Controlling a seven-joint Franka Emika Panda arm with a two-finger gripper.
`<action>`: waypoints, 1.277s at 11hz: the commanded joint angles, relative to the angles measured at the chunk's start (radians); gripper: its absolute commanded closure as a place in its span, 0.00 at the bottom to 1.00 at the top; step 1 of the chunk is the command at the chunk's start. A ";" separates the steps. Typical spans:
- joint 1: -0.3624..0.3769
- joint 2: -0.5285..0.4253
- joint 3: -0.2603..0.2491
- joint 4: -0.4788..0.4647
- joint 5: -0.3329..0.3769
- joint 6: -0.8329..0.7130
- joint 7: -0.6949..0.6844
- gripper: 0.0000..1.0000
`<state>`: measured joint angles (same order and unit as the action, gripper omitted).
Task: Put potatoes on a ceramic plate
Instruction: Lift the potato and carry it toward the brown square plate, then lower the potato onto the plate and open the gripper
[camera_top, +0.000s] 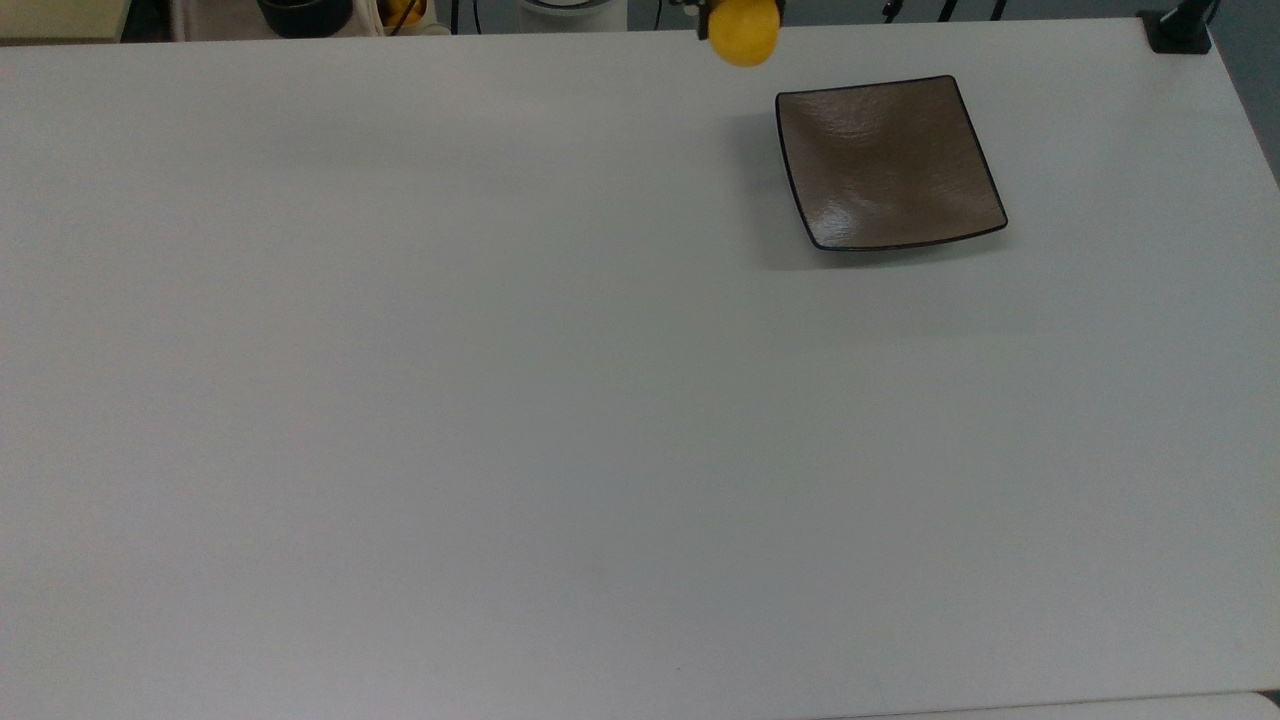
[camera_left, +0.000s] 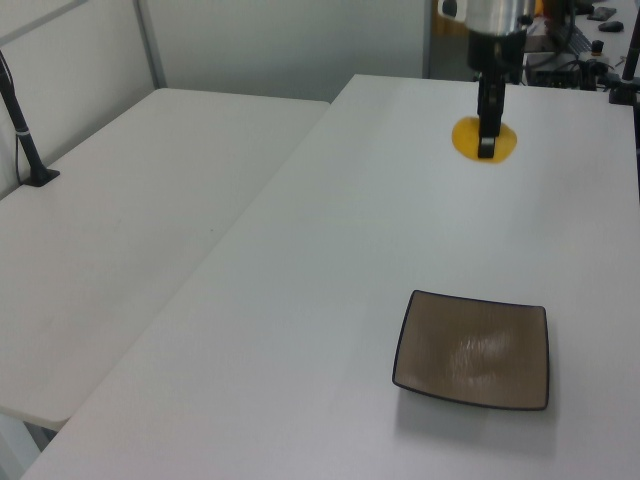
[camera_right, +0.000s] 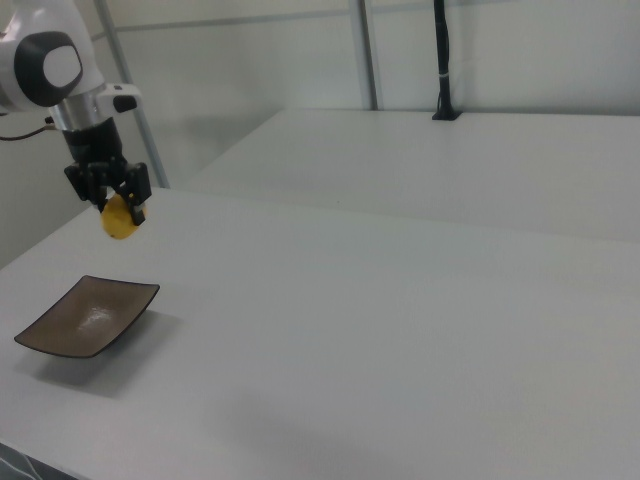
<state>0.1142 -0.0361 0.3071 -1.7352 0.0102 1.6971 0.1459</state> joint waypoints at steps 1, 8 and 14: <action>0.074 0.089 0.024 -0.015 0.007 0.019 0.101 0.84; 0.208 0.223 0.024 -0.162 -0.009 0.263 0.326 0.82; 0.229 0.282 0.026 -0.178 -0.015 0.366 0.379 0.00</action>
<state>0.3350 0.2561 0.3378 -1.9022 0.0072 2.0411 0.5001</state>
